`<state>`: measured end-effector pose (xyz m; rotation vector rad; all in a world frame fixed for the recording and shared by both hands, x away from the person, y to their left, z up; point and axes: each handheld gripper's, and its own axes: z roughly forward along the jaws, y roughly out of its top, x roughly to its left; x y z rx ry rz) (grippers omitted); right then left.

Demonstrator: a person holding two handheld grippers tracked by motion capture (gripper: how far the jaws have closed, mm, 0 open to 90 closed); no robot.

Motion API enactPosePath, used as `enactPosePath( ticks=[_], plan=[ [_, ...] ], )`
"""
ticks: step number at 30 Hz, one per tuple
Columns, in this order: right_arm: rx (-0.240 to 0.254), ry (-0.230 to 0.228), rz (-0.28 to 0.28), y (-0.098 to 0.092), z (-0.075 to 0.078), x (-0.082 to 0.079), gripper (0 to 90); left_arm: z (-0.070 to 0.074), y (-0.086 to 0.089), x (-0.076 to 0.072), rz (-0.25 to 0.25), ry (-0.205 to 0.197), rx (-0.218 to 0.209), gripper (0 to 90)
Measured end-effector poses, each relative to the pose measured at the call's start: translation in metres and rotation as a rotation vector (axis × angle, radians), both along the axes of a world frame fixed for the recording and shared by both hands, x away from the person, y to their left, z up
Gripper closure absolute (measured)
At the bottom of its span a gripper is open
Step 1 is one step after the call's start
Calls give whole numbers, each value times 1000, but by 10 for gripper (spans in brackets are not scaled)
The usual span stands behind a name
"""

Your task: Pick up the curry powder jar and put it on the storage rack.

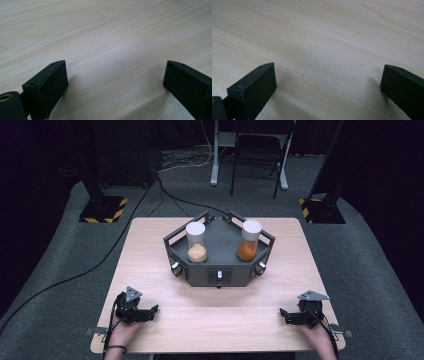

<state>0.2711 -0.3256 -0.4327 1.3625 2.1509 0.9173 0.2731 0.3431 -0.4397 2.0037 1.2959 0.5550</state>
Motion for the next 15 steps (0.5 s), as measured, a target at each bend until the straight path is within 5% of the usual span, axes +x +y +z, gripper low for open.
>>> enactPosePath(
  ticks=[15],
  plan=[
    [0,-1,-3,1,0,1,0,0,1,-2,-9,0,1,53]
  ],
)
